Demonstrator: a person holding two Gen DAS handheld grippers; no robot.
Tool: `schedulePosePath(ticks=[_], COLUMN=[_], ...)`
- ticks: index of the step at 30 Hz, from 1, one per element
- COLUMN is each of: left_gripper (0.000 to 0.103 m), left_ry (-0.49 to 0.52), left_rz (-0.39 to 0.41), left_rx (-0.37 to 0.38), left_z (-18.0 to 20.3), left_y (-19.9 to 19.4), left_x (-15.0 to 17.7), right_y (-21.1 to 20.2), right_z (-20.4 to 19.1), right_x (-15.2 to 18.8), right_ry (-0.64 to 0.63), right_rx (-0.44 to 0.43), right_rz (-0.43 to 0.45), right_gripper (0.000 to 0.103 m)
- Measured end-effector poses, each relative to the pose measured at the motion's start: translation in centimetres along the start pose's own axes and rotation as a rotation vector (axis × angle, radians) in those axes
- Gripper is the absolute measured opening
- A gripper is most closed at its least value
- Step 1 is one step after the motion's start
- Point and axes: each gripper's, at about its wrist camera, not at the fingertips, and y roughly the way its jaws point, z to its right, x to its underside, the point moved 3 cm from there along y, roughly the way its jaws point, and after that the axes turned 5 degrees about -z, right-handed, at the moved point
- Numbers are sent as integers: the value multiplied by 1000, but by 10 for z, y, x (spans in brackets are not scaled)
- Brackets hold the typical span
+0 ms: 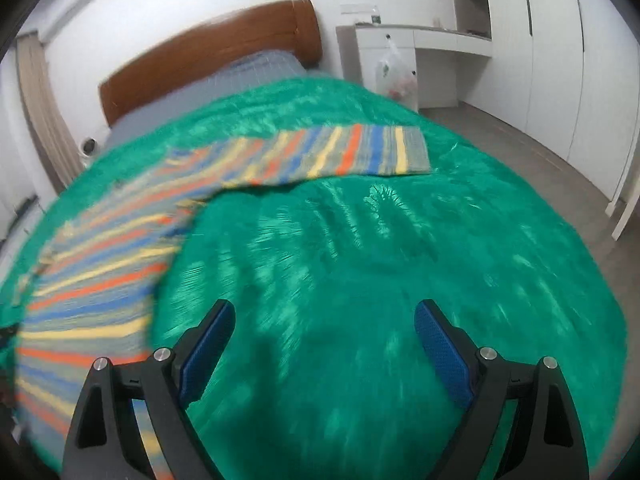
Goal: Fold small clothes
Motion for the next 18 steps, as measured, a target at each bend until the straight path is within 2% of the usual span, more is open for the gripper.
schedulePosePath(ticks=[1,4,9,12,15,18], left_gripper=[102,102,102,102,103,103], left_ry=[-2,-20,-32,35,112,134], left_rz=[10,24,-19,-35,-34,-38], left_rx=[22,59,25,-11,-42,-35], left_z=[0,0,5,14,23,26], left_y=[-10,-34,-42,-48,-60,-73], left_x=[6,18,25,30,38,47], right_y=[-11,-41,-58,-71,-85,-93], right_z=[-1,1,14,8,-16,-47], right_x=[5,26,45,40,30,18], right_ry=[-9,-48,18,34,-18,-71], right_rx=[2,33,85,76,56,14], right_rz=[10,23,-37,-35,-30,-43], right_gripper=[102,103,103,103,103,103])
